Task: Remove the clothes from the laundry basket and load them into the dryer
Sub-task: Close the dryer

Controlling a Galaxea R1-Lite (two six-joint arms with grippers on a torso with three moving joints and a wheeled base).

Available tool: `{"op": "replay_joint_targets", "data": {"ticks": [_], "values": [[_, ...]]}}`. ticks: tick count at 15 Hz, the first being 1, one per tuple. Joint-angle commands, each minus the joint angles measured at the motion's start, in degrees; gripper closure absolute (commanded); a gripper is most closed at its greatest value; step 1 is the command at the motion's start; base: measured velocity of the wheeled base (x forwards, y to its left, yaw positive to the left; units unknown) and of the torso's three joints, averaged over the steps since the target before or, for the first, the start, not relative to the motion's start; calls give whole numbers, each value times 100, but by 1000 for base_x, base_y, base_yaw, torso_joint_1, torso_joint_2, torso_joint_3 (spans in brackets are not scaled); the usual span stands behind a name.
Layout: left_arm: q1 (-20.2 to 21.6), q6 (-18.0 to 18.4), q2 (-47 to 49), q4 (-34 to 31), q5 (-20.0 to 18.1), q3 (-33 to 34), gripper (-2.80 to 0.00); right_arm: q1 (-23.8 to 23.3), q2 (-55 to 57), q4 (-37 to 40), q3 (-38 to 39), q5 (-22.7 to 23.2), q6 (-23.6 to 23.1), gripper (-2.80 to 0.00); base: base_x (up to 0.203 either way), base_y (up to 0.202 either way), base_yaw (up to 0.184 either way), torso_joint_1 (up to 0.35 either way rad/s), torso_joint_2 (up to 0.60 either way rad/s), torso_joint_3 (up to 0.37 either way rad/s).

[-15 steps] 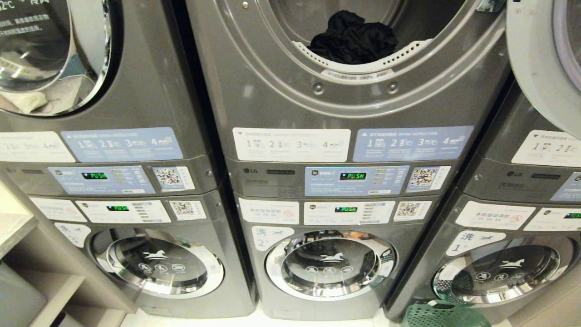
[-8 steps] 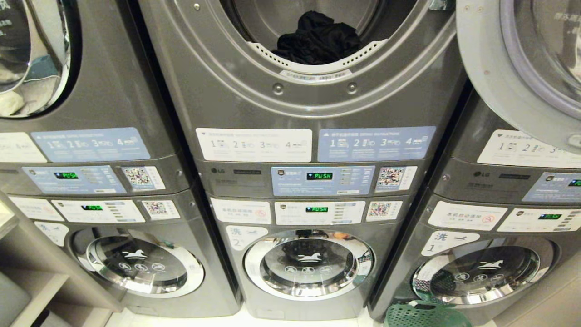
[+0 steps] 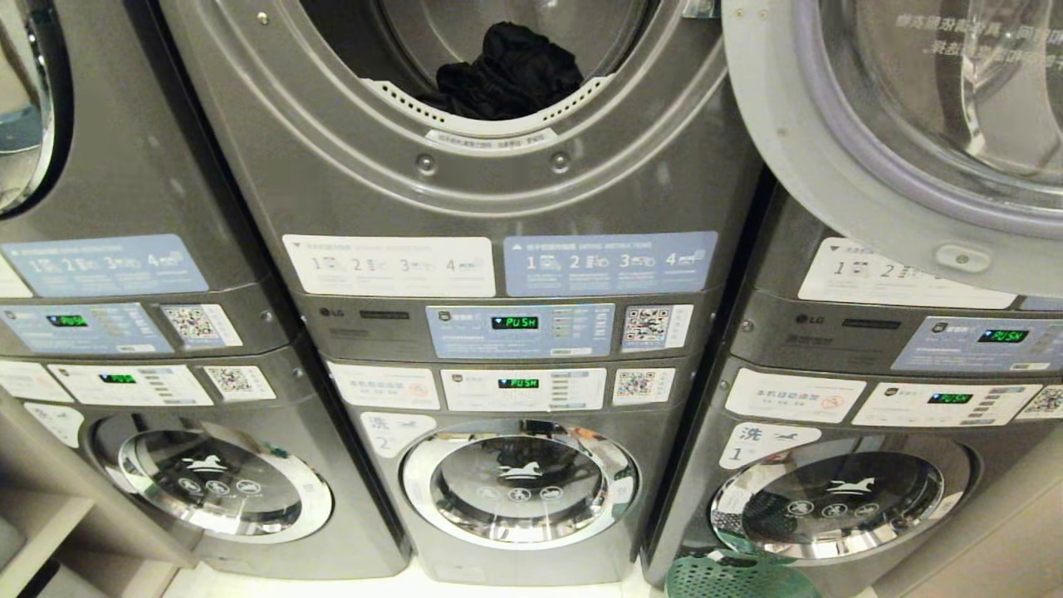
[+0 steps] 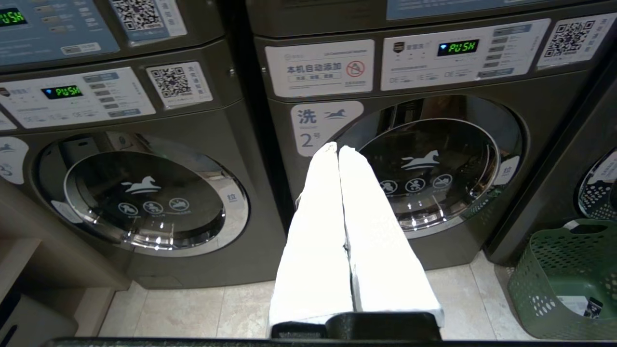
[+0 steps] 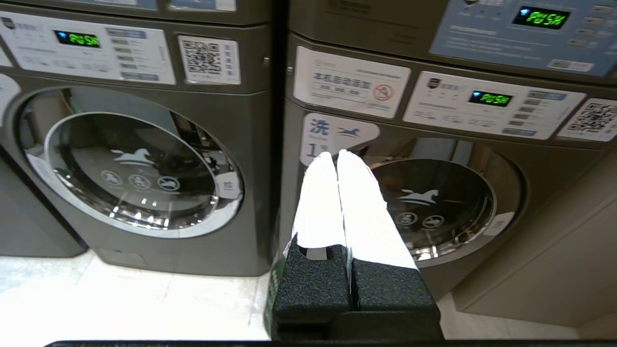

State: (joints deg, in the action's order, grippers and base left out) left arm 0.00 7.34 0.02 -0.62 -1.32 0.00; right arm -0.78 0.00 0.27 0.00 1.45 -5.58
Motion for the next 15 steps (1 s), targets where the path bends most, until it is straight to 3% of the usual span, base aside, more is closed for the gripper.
{"op": "replay_joint_targets", "data": {"ticks": [1, 15], "values": [[0, 4, -2, 1, 0, 9, 0, -1, 9, 0, 0, 4, -4, 0, 0, -193, 0, -2, 2, 2], [0, -84, -2, 1, 17, 9, 0, -1, 9, -9, 0, 4, -13, 0, 0, -185, 0, 2, 3, 2]]}}
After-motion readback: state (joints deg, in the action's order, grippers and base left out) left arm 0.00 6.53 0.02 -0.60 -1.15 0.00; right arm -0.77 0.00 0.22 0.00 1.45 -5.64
